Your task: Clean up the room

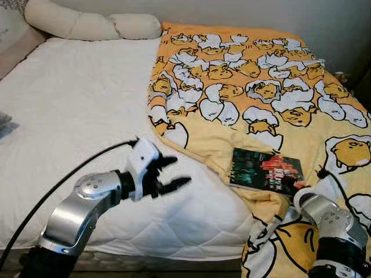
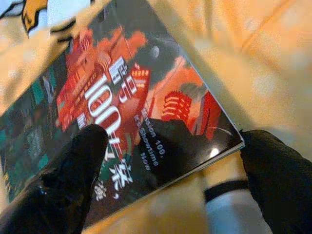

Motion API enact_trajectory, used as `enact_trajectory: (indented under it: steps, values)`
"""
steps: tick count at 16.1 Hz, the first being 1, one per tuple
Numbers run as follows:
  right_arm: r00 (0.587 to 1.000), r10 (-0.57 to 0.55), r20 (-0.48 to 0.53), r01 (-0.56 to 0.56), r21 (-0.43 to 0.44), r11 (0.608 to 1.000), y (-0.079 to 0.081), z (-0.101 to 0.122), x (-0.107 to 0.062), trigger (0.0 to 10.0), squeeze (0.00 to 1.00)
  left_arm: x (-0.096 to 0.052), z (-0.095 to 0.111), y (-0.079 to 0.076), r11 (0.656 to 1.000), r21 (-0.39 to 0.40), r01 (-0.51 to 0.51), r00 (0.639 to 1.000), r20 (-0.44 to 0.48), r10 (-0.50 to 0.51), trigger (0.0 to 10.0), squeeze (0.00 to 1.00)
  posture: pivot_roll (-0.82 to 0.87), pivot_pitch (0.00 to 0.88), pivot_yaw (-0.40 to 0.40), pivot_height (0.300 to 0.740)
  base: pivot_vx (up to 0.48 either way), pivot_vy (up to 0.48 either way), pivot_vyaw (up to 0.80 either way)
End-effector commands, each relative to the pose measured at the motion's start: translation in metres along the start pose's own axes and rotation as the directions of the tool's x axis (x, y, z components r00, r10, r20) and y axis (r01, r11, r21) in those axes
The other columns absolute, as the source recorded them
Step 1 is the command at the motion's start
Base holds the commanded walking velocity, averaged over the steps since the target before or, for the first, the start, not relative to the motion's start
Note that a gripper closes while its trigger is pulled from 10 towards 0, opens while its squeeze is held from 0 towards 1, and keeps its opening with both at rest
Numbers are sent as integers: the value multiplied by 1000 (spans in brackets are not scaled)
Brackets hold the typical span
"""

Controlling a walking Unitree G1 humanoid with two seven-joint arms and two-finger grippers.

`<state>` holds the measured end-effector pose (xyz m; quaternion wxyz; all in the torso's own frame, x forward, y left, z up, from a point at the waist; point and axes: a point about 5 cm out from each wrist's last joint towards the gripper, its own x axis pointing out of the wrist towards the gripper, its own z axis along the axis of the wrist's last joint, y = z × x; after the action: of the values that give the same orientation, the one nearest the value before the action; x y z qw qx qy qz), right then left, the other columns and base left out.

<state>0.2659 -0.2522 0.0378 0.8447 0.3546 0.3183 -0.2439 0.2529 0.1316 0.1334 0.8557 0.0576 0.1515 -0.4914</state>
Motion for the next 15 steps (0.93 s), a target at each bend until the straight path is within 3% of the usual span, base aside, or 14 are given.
enact_trajectory:
  steps: [1,4,6,8,12,15]
  values:
    - [997,75,-32,-74,37,997,12,-3,1,10000,0,1,3,-4,999,14,33,999,-6,-33,10000,1000,13,0,-20,740,0,0,0]
    - [992,107,-72,-94,166,982,12,-8,3,10000,0,0,3,-4,999,17,41,999,-15,-41,10000,1000,15,0,-21,740,0,0,0]
    - [993,83,-84,-65,193,979,2,-13,5,10000,0,0,3,-4,999,18,47,999,-19,-46,10000,1000,15,0,-20,740,0,0,0]
    - [986,151,-69,-126,283,951,-4,-16,6,10000,0,0,4,-4,998,23,53,998,-20,-52,10000,1000,13,0,-16,740,0,0,0]
    - [966,259,-1,-243,338,909,-4,-13,2,10000,0,0,4,-4,998,32,57,998,-20,-56,10000,1000,14,0,-13,740,0,0,0]
    - [929,358,93,-369,323,872,-5,-4,-3,10000,0,0,5,-3,998,39,54,998,-21,-53,10000,1000,16,0,-13,740,0,0,0]
